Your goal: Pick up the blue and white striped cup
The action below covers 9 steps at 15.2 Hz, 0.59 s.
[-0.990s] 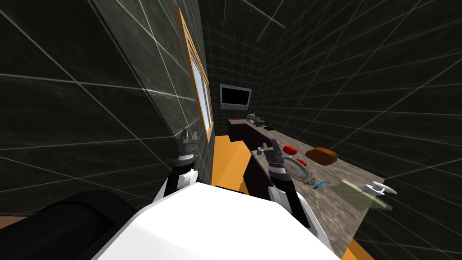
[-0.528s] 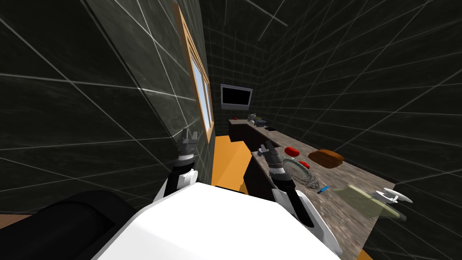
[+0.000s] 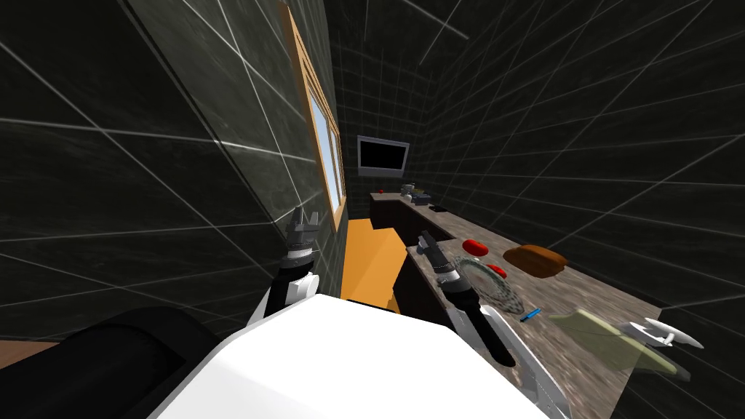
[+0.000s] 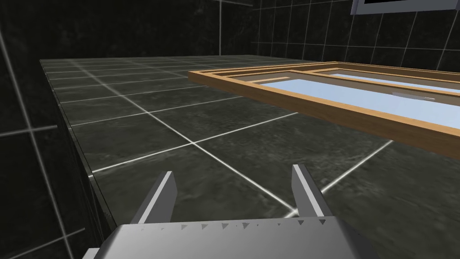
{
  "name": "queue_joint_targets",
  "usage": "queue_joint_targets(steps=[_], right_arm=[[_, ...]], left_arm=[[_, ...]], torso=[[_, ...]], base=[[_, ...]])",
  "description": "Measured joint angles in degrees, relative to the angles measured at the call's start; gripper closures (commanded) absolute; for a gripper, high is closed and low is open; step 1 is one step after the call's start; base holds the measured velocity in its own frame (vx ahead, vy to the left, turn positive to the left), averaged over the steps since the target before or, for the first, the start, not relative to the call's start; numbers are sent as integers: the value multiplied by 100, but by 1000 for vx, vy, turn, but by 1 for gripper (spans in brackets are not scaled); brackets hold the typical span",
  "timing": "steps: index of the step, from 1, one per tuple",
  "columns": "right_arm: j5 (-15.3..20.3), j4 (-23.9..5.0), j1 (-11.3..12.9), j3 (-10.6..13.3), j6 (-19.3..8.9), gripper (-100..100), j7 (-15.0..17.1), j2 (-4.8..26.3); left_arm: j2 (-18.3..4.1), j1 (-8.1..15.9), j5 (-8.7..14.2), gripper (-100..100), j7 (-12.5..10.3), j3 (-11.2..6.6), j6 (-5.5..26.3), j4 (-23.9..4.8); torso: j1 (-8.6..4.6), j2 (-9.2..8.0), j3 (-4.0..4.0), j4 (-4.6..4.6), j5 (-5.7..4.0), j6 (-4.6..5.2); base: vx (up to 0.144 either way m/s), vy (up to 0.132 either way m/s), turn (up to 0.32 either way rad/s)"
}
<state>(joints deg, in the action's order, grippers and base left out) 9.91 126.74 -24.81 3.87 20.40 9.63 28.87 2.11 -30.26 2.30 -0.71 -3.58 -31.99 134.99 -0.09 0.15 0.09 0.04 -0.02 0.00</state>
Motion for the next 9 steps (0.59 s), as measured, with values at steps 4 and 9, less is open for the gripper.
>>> queue_joint_targets(steps=[4,9], right_arm=[[177,-120,13,10,-3,-100,13,508],[362,-234,52,31,-41,-100,27,1099]], left_arm=[[0,0,0,0,0,0,0,0],[0,0,0,0,0,0,0,0]], torso=[[0,1,1,0,0,-1],[4,0,0,0,1,-1]], base=[[35,-17,44],[28,-9,34]])
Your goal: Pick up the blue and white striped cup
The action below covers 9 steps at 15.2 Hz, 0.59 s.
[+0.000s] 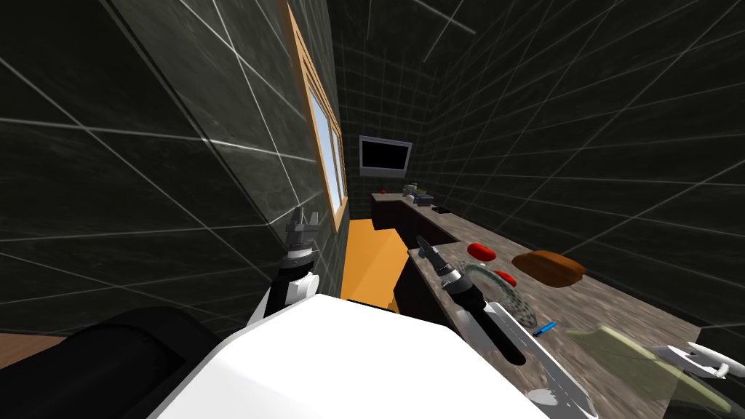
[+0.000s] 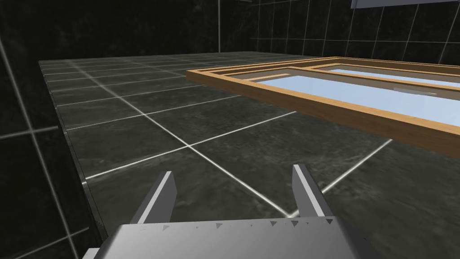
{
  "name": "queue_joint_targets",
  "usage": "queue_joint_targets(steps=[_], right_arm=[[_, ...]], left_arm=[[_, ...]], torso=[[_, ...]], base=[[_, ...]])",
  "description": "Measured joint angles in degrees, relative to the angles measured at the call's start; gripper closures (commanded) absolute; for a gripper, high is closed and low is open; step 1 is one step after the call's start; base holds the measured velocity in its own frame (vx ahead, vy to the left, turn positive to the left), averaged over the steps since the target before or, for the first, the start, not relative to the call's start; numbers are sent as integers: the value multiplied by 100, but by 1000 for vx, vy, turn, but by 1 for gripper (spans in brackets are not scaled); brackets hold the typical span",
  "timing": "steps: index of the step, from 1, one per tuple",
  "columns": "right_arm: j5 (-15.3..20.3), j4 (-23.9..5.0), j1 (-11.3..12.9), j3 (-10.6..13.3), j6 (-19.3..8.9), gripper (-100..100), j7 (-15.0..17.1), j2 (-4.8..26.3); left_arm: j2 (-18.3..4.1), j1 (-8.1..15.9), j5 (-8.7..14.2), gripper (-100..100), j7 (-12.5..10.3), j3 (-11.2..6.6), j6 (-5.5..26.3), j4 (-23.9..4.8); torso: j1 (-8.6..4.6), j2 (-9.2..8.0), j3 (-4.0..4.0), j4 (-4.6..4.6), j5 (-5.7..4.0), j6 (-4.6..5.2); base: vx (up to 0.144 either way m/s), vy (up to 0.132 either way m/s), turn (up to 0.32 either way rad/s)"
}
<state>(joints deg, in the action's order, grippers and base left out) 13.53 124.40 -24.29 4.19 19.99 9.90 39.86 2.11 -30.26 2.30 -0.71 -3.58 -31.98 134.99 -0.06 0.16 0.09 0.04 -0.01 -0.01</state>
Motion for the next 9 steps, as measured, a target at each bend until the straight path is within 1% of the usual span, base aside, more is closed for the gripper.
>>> queue_joint_targets(steps=[6,9], right_arm=[[272,-214,55,27,-4,-100,25,764],[426,-264,23,42,-18,-100,20,1152]], left_arm=[[0,0,0,0,0,0,0,0],[0,0,0,0,0,0,0,0]], torso=[[-1,6,3,1,0,0],[-4,5,3,1,-1,0]], base=[[38,-15,48],[38,-21,55]])
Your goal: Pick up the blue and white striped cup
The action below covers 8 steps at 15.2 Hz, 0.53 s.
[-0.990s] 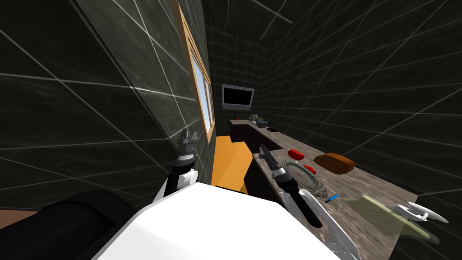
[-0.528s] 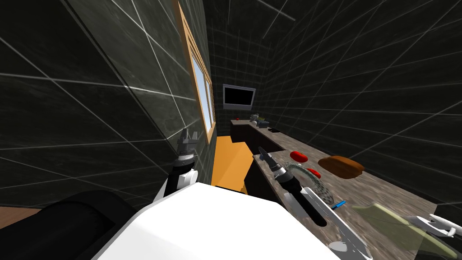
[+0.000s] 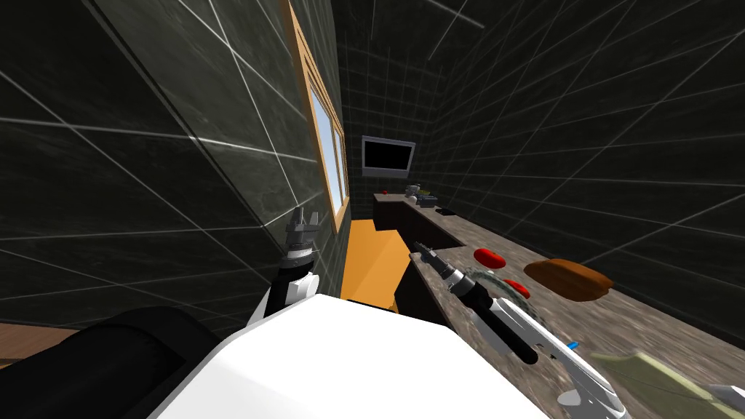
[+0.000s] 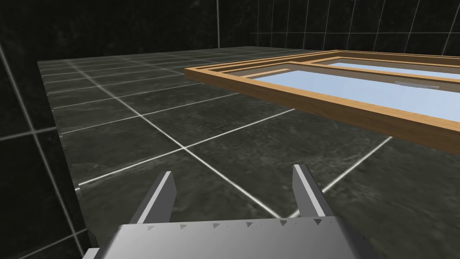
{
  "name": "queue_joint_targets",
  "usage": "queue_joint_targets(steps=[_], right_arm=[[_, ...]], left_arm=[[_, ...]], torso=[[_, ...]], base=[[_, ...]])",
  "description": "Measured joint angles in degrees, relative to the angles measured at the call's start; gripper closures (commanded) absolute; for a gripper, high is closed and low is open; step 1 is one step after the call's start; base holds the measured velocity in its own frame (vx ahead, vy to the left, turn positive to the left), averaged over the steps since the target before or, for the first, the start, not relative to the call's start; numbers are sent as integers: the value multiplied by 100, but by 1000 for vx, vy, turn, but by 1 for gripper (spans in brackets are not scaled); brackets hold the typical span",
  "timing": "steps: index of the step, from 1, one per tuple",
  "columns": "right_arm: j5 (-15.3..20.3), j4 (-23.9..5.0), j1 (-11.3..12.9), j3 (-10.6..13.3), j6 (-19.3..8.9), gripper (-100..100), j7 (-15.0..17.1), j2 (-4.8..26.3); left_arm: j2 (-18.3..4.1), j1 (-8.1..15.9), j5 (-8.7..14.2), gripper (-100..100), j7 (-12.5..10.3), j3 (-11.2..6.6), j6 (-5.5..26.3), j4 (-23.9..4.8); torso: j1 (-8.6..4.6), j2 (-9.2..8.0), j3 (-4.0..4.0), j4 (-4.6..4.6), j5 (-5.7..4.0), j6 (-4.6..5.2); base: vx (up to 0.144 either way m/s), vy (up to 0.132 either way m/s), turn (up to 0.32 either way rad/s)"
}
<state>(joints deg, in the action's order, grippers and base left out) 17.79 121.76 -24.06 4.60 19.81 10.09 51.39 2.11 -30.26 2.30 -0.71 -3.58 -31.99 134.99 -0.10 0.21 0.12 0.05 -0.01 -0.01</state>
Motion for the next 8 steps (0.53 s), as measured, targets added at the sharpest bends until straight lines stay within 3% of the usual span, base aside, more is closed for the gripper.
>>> queue_joint_targets(steps=[8], right_arm=[[327,-222,24,37,14,-100,17,981]], left_arm=[[0,0,0,0,0,0,0,0]], torso=[[3,-1,-1,0,1,1]], base=[[33,-15,47]])
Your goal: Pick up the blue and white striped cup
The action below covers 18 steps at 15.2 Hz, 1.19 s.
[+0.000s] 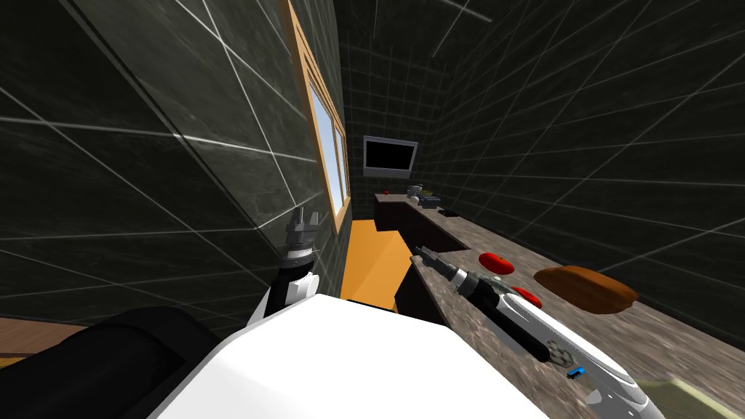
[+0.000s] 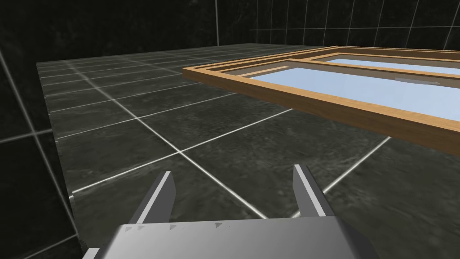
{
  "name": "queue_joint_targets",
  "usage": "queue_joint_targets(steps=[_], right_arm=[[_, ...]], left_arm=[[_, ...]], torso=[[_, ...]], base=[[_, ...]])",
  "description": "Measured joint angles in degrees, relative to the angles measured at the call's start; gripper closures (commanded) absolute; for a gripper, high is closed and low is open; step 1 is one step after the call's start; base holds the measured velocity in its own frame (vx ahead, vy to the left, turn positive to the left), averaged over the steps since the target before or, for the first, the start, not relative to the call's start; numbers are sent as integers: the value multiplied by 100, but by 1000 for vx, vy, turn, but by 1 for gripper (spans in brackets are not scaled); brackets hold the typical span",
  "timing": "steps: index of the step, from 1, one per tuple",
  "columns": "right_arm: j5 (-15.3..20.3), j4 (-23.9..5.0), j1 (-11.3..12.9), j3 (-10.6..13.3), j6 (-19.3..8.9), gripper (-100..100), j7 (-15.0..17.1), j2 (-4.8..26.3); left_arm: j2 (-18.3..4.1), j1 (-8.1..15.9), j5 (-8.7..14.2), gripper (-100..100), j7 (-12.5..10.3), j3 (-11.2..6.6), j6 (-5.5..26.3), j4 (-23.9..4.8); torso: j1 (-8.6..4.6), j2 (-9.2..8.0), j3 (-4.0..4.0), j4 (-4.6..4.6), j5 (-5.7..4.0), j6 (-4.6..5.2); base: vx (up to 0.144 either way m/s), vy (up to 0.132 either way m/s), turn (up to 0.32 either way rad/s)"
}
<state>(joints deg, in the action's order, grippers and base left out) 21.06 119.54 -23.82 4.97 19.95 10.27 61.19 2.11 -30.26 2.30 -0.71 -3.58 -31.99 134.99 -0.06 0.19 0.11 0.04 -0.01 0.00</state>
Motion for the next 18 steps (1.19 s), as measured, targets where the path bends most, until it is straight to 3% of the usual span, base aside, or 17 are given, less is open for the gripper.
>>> queue_joint_targets(steps=[18], right_arm=[[921,-483,20,216,-6,-100,55,2280]], left_arm=[[0,0,0,0,0,0,0,0]], torso=[[2,-1,-1,0,1,-1]], base=[[31,-15,48]])
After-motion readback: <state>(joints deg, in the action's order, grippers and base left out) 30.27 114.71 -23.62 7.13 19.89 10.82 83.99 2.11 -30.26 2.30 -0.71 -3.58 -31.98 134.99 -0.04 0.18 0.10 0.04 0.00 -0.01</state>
